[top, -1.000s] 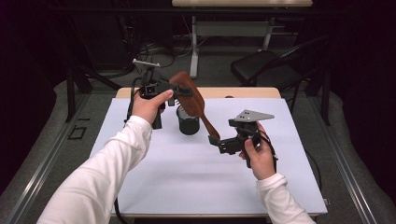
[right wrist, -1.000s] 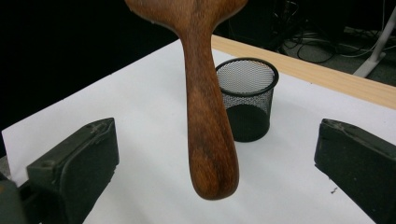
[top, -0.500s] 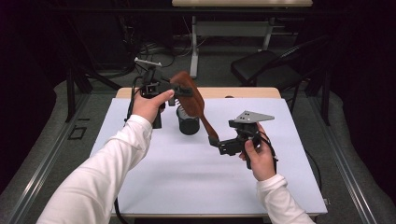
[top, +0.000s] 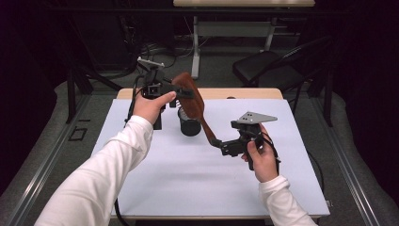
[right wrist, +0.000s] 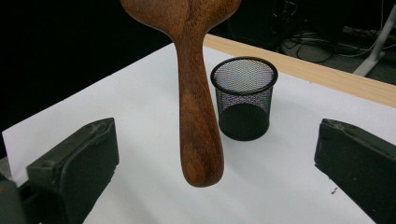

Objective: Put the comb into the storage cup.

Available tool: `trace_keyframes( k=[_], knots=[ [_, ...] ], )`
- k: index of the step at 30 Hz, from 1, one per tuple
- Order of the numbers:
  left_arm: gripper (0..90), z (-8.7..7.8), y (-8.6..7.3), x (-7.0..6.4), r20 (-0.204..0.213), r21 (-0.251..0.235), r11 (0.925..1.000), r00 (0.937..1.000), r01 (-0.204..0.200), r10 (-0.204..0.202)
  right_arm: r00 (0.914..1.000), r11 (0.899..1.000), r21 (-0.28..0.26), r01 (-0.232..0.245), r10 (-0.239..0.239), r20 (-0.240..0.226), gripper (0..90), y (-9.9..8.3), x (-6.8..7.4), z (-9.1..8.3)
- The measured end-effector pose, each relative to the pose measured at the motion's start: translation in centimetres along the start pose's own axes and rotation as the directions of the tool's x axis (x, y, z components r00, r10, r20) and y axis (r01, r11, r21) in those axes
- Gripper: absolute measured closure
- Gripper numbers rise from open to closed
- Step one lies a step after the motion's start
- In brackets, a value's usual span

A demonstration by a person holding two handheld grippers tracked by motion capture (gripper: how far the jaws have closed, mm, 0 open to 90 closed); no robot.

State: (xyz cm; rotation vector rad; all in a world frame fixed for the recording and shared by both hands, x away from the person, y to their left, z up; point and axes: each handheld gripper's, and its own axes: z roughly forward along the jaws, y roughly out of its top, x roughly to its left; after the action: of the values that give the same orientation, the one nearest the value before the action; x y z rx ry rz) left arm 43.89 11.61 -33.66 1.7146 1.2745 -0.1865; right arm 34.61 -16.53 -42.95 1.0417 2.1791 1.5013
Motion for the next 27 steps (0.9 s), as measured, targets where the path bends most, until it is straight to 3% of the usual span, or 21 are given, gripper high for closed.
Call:
trace_keyframes(
  k=[16,27],
  knots=[
    [49.9,0.19,-0.09,-0.22,-0.037,0.005,0.9982,0.9975,-0.06,0.06,1.0,1.0,0.001,0.007,-0.006,-0.007,0.0,-0.13,0.03,0.18],
    [50.0,0.12,-0.17,-0.37,-0.055,0.01,0.9967,0.9952,-0.08,0.081,0.9999,1.0,0.013,0.012,-0.012,-0.005,0.0,-0.27,0.07,0.44]
  ],
)
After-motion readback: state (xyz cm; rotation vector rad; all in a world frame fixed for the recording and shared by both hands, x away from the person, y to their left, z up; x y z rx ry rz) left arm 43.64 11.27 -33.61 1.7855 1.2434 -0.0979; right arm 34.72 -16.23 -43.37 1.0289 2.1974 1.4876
